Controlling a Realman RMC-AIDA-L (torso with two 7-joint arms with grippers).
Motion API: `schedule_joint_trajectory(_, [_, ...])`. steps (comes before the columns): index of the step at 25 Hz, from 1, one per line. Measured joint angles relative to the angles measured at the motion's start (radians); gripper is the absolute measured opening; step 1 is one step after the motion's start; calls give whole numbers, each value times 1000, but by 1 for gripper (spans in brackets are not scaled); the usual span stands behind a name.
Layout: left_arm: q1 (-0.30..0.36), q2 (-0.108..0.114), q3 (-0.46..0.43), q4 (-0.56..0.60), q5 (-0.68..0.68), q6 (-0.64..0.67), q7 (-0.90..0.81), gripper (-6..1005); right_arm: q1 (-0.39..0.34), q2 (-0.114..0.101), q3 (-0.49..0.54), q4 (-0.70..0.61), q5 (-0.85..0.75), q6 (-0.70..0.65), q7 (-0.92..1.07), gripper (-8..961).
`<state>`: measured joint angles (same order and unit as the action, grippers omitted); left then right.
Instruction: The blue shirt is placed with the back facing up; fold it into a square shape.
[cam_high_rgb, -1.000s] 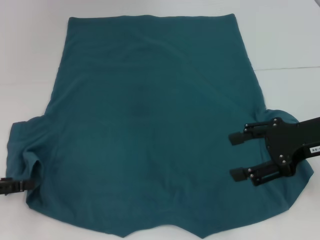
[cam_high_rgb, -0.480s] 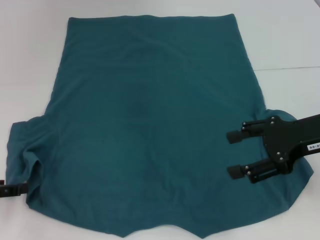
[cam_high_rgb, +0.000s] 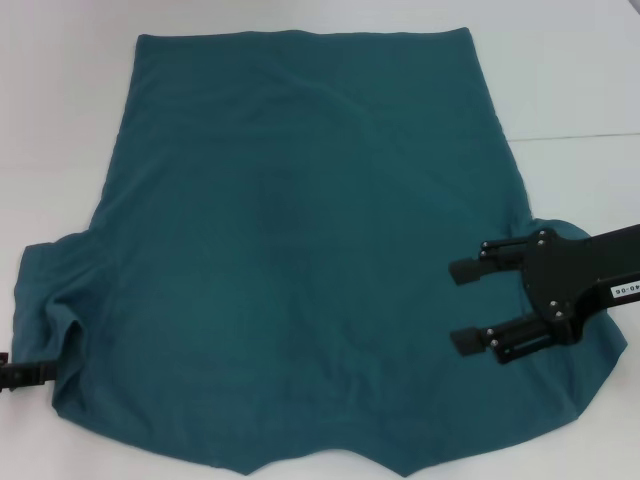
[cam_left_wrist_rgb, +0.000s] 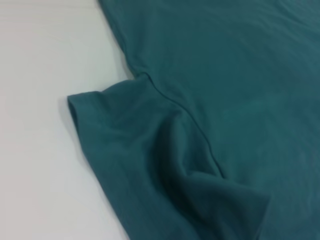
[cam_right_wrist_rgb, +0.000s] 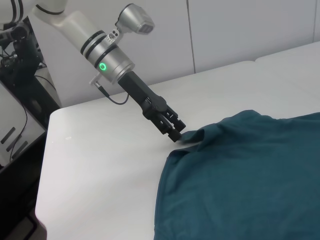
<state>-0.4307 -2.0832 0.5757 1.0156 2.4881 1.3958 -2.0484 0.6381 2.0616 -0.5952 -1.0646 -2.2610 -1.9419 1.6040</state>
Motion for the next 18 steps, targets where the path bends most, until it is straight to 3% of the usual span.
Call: schedule_joint_trajectory(18, [4,-11,3,-2,29,-44,8,729,5,1,0,0,0,3,18,915])
